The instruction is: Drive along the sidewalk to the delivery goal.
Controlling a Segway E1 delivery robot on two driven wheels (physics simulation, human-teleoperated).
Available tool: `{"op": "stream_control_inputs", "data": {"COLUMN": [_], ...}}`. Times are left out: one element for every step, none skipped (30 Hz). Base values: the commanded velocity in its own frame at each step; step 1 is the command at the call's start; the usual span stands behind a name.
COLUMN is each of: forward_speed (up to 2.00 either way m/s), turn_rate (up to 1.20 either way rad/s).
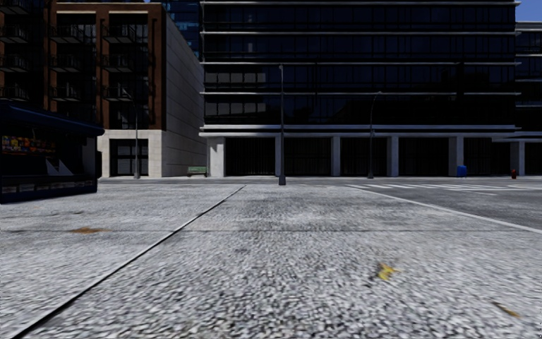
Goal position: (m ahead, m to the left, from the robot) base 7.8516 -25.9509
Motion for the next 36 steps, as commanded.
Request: {"op": "stream_control_inputs", "data": {"forward_speed": [2.00, 2.00, 2.00, 2.00, 2.00, 2.00, 2.00, 2.00, 2.00, 2.00, 2.00, 2.00, 2.00, 2.00, 2.00, 2.00, 2.00, 2.00, 2.00, 2.00, 2.00, 2.00, 2.00, 2.00, 2.00, 2.00, 2.00, 2.00, 2.00, 2.00, 2.00, 2.00, 2.00, 2.00, 2.00, 2.00], "turn_rate": [0.00, 0.00, 0.00, 0.00, 0.00, 0.00, 0.00, 0.00, 0.00, 0.00, 0.00, 0.00, 0.00, 0.00, 0.00, 0.00, 0.00, 0.00, 0.00, 0.00, 0.00, 0.00, 0.00, 0.00, 0.00, 0.00, 0.00, 0.00, 0.00, 0.00, 0.00, 0.00, 0.00, 0.00, 0.00, 0.00]}}
